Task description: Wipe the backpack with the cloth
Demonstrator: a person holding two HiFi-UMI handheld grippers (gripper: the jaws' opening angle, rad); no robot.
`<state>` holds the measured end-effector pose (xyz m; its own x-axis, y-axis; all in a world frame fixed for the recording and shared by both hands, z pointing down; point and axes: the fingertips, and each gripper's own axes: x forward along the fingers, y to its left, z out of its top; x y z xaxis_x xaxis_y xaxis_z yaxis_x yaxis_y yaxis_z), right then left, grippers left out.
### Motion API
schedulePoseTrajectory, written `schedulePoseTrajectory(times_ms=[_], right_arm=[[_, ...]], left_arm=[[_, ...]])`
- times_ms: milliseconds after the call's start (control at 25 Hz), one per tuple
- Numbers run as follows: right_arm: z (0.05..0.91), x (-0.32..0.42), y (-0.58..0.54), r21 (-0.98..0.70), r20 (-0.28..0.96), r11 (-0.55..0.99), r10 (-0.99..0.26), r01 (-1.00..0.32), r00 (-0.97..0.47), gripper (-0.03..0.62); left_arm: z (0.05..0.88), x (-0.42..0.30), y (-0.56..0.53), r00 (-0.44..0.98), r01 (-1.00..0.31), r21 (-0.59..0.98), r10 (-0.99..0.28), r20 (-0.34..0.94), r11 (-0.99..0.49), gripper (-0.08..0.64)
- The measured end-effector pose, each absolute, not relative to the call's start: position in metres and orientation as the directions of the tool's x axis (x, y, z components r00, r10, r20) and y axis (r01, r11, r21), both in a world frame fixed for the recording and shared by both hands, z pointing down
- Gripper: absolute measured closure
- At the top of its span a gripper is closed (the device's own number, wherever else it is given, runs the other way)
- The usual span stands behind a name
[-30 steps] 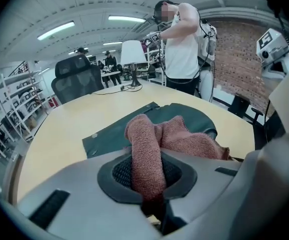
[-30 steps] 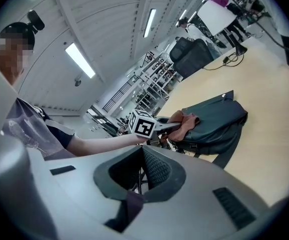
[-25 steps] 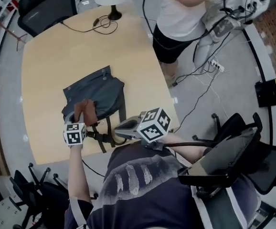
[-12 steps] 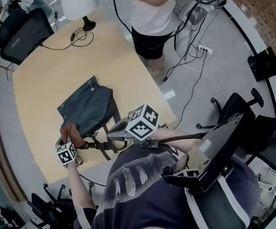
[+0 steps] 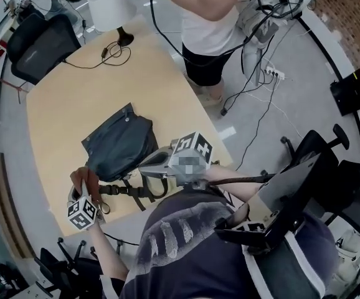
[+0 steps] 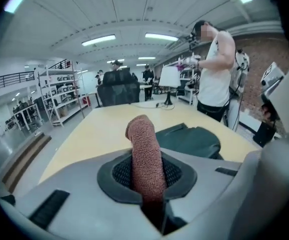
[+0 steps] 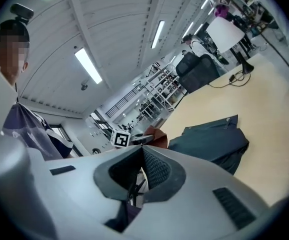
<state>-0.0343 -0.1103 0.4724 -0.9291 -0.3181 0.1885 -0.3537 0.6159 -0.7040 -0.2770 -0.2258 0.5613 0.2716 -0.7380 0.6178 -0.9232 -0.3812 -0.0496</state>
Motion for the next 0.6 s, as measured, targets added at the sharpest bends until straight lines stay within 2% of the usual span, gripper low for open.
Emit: schedulePoseTrajectory(times_ms=[120, 280, 400, 600], right_arm=[[0.455, -0.027, -0.107, -0.694, 0.133, 0.653, -0.299, -0.304, -0.945, 0.591], [0.457, -0.019, -0.085, -0.740, 0.069, 0.644, -0.216, -0.196, -0.974, 0.591], [0.461, -0.024, -0.067, -0.764, 0.043, 0.630, -0.165, -0.138, -0.985, 0.591], [0.443, -0.044, -0.057, -0.740, 0.010, 0.663, -0.155, -0.112, -0.988, 0.591]], left_arm=[[0.505, -0.224, -0.207, 0.368, -0.900, -0.024, -0.789, 0.493, -0.435, 0.505], [0.453, -0.181, -0.159, 0.418, -0.878, -0.073, -0.833, 0.362, -0.473, 0.505], [0.442, -0.176, -0.117, 0.431, -0.873, -0.076, -0.833, 0.346, -0.483, 0.505], [0.441, -0.172, -0.091, 0.463, -0.848, -0.096, -0.817, 0.344, -0.521, 0.505]])
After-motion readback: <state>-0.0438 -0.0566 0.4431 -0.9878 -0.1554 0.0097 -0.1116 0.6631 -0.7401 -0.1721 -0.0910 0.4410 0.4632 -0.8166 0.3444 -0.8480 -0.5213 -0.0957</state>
